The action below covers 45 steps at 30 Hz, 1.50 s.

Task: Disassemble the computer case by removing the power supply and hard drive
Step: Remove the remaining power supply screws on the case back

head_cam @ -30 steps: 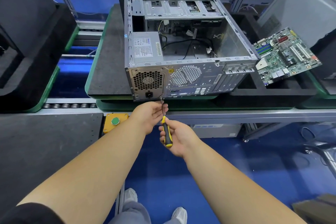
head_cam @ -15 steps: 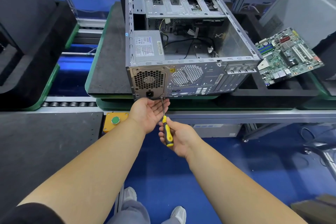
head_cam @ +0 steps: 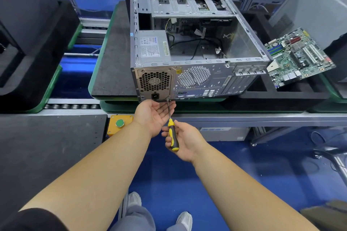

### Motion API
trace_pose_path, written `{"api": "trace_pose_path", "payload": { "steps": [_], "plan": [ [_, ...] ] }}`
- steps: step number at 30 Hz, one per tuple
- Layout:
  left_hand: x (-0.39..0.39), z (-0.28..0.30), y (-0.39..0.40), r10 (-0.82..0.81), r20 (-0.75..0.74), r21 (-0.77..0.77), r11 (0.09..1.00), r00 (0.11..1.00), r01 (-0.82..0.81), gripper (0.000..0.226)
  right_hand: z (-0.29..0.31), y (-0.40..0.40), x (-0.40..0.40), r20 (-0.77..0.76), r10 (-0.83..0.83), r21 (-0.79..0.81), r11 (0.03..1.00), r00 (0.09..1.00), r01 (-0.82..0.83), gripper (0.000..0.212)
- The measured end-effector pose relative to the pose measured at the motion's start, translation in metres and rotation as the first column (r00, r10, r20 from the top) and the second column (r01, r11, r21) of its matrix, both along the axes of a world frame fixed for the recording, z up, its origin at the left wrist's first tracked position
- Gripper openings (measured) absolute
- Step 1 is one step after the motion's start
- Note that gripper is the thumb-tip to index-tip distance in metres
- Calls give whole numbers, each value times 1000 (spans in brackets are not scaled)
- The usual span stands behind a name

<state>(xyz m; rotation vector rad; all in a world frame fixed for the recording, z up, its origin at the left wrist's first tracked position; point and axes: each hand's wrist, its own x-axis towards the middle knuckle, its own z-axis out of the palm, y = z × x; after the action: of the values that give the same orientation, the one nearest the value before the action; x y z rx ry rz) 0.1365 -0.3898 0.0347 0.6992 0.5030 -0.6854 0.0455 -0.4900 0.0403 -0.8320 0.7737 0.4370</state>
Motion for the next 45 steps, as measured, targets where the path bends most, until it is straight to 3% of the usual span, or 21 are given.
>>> {"api": "trace_pose_path", "payload": {
  "steps": [14, 18, 24, 33, 45],
  "plan": [
    [1, -2, 1, -36, 17, 11, 999, 999, 36, 41, -9, -2, -1, -63, -42, -204, 978, 997, 28, 24],
    [1, -2, 0, -39, 14, 23, 999, 999, 39, 41, -7, -2, 0, -57, -58, -135, 990, 997, 50, 22],
    [3, 1, -1, -78, -6, 41, 996, 997, 78, 42, 1, -1, -2, -20, -11, -2, 1000, 1000, 11, 43],
    [4, 1, 0, -102, -7, 51, 993, 995, 103, 42, -2, 0, -2, -26, 10, -118, 993, 1000, -13, 40],
    [6, -6, -4, 10, -21, -74, 997, 1000, -12, 42, -11, -2, -4, -71, -63, -139, 989, 995, 53, 34]
  ]
}}
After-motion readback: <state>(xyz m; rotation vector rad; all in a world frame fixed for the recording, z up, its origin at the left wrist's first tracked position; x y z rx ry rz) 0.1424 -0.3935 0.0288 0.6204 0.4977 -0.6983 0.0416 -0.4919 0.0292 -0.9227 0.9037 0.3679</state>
